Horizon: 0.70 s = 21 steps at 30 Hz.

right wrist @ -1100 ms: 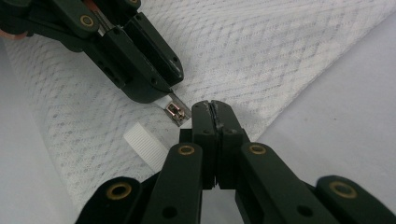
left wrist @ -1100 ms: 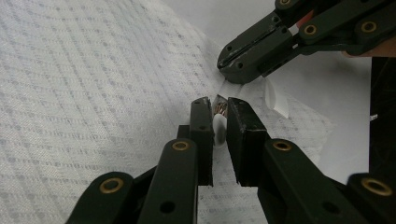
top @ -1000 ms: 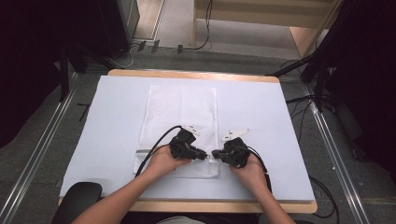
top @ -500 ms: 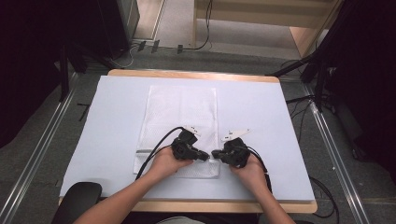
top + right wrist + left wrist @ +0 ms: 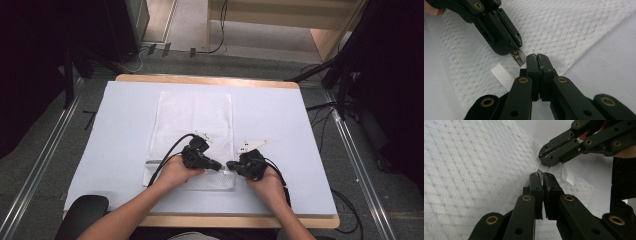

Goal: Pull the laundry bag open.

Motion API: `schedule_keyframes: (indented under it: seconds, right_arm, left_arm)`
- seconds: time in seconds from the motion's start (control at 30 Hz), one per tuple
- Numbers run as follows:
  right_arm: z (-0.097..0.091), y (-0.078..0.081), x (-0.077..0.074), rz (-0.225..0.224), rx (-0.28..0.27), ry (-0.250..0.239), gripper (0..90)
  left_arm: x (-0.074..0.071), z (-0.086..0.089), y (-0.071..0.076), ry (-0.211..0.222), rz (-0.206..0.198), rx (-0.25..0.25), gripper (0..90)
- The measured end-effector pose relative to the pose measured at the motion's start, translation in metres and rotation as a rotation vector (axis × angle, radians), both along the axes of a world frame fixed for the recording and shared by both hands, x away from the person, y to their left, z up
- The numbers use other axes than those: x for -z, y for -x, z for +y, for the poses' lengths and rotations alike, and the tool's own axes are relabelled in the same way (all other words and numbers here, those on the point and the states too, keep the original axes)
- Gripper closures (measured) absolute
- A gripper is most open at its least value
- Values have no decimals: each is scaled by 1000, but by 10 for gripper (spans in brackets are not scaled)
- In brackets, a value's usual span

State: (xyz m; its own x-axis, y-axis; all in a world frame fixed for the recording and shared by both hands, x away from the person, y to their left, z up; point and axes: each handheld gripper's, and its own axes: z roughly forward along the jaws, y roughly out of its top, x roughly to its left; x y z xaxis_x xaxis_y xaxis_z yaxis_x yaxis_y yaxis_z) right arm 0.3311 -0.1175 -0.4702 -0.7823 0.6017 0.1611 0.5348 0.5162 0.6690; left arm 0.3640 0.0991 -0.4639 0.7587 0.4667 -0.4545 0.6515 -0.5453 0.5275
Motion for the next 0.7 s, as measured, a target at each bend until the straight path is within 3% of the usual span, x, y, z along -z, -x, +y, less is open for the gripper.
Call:
schedule_keyframes:
  seconds: [0.7]
  right_arm:
    - [-2, -4, 0, 4, -32, -3, 900]
  left_arm:
    - [-10, 21, -4, -26, 15, -5, 882]
